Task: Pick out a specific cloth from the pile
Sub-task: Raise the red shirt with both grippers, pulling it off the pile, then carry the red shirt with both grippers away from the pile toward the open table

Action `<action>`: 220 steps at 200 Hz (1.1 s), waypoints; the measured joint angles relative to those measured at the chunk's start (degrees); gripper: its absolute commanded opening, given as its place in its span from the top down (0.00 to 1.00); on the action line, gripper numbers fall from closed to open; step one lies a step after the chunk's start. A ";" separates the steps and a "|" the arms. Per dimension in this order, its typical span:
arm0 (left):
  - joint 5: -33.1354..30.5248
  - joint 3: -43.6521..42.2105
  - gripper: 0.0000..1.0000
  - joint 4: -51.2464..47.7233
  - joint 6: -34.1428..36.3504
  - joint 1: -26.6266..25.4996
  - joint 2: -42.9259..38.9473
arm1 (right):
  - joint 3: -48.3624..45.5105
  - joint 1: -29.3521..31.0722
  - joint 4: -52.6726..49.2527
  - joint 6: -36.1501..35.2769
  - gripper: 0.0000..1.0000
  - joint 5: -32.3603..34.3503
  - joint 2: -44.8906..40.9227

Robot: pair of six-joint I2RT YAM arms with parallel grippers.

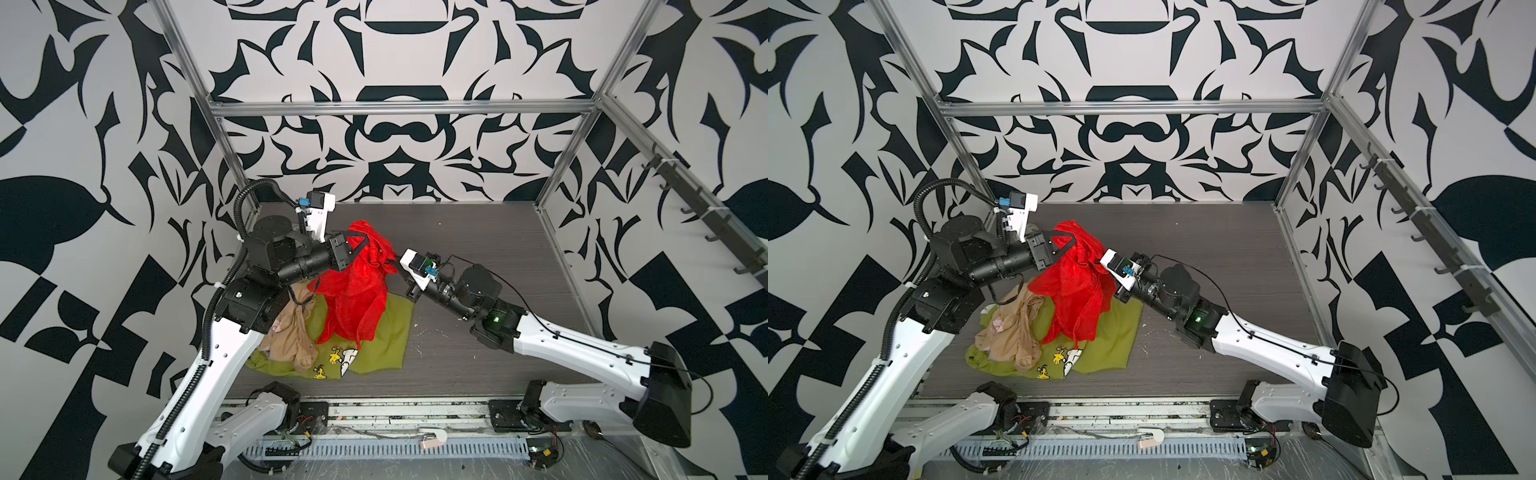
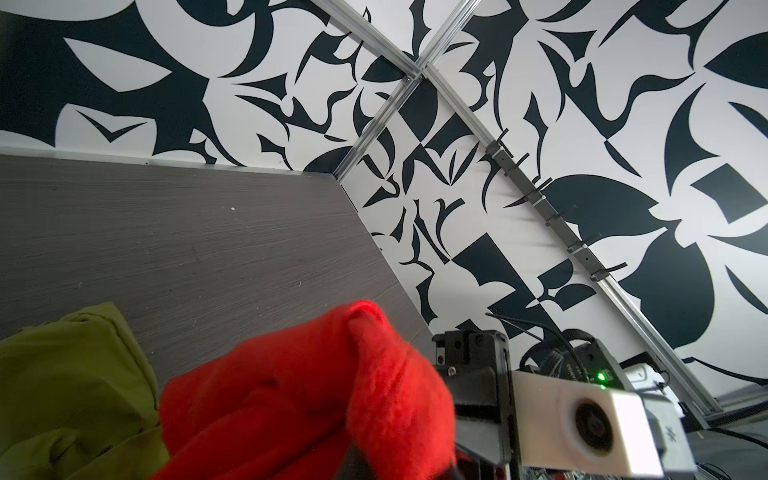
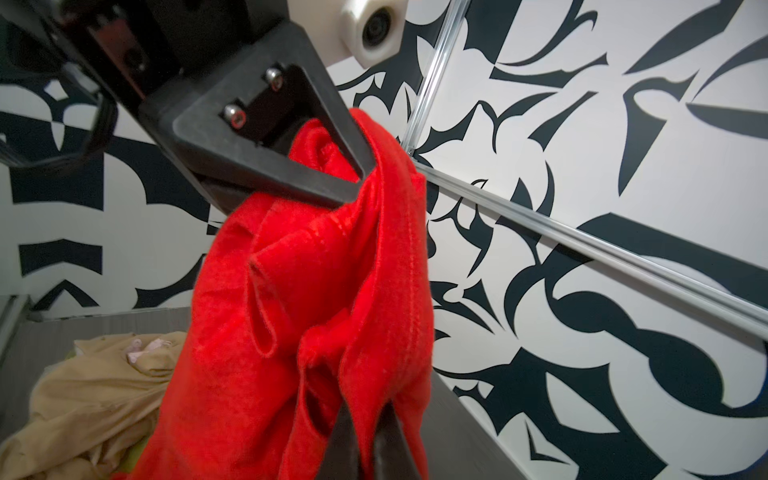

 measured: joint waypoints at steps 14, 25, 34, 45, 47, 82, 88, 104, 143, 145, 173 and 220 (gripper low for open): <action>0.02 1.27 1.00 0.85 -0.28 -0.28 0.46 | 0.00 0.00 -1.22 0.94 0.58 -0.11 -0.72; 0.02 2.27 1.00 1.40 -0.42 -0.61 0.72 | 0.00 0.00 -2.25 1.33 0.49 -0.33 -1.22; 0.02 2.89 1.00 1.86 -0.46 -0.81 0.90 | 0.00 0.00 -2.91 1.75 0.36 -0.57 -1.66; -0.02 3.48 1.00 2.60 -0.59 -1.11 1.18 | 0.00 0.00 -3.69 2.43 0.28 -0.92 -2.25; -0.04 3.54 1.00 2.64 -0.59 -1.16 1.20 | 0.00 0.00 -3.78 2.08 0.27 -0.94 -2.36; -0.20 4.98 1.00 4.20 -1.46 -2.29 2.34 | -1.25 0.00 -3.82 3.72 0.17 -1.11 -5.35; -0.22 5.16 1.00 4.44 -1.57 -2.60 2.54 | -1.62 0.00 -3.58 4.07 0.16 -1.14 -5.84; -0.37 5.62 1.00 4.98 -1.77 -3.52 3.17 | -2.16 0.00 -3.10 4.76 0.16 -1.55 -6.62; -0.90 7.91 1.00 5.84 -1.81 -5.31 5.40 | -2.47 0.00 -3.08 5.29 0.13 -2.25 -7.23; -0.87 8.00 1.00 5.86 -1.79 -5.38 5.46 | -2.51 -0.02 -3.15 5.27 0.13 -2.25 -7.37; -1.27 9.18 1.00 6.45 -1.70 -6.14 6.67 | -2.78 -0.02 -5.46 3.43 0.13 -2.19 -10.45; -1.92 11.41 1.00 6.49 -1.64 -8.26 7.91 | 0.76 -0.02 -13.09 -2.60 0.11 -1.68 -15.04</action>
